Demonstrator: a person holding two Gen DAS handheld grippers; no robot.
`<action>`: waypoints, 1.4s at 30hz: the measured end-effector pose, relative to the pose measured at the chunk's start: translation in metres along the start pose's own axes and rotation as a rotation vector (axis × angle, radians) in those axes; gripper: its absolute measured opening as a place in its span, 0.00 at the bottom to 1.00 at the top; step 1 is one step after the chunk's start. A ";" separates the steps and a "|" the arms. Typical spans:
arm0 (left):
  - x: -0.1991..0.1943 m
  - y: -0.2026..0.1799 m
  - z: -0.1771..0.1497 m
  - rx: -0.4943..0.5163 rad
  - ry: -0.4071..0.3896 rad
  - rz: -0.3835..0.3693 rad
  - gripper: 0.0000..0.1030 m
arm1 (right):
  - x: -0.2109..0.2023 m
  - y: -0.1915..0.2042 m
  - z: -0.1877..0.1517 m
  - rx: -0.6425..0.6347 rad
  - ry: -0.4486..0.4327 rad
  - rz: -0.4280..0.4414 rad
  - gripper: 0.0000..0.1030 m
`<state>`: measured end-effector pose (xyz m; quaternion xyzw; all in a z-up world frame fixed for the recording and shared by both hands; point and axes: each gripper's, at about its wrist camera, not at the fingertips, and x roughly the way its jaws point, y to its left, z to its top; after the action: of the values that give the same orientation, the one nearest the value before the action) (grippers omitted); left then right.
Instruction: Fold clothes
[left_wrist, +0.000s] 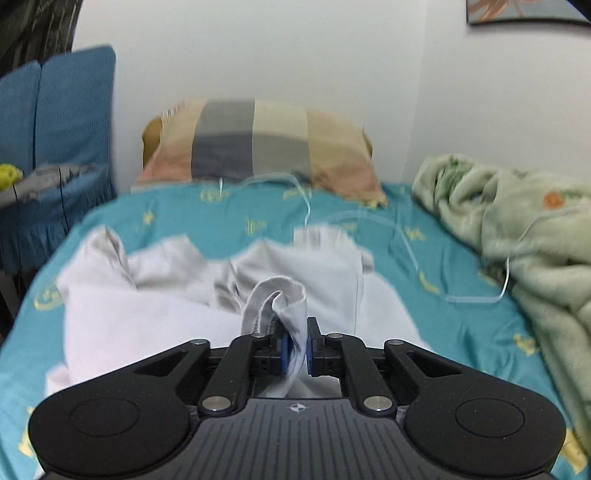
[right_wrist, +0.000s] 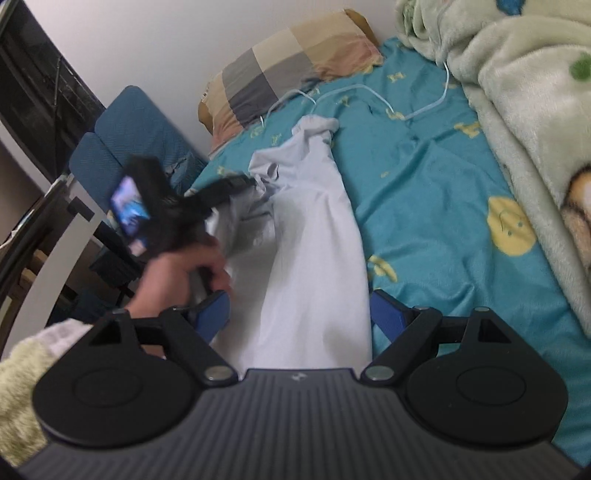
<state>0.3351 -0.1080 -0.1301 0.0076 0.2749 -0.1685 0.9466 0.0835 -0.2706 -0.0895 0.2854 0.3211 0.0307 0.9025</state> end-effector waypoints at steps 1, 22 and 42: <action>-0.001 0.001 -0.004 0.003 0.005 -0.014 0.35 | 0.000 0.000 0.001 -0.005 -0.005 0.004 0.82; -0.286 0.030 -0.023 -0.059 -0.016 0.048 0.84 | -0.020 0.029 0.000 -0.186 -0.159 0.065 0.82; -0.301 0.105 -0.054 -0.225 0.019 -0.030 0.84 | 0.124 0.104 0.031 -0.314 -0.081 0.180 0.77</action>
<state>0.1022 0.0919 -0.0268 -0.1013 0.3012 -0.1503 0.9362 0.2133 -0.1697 -0.0839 0.1697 0.2487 0.1496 0.9418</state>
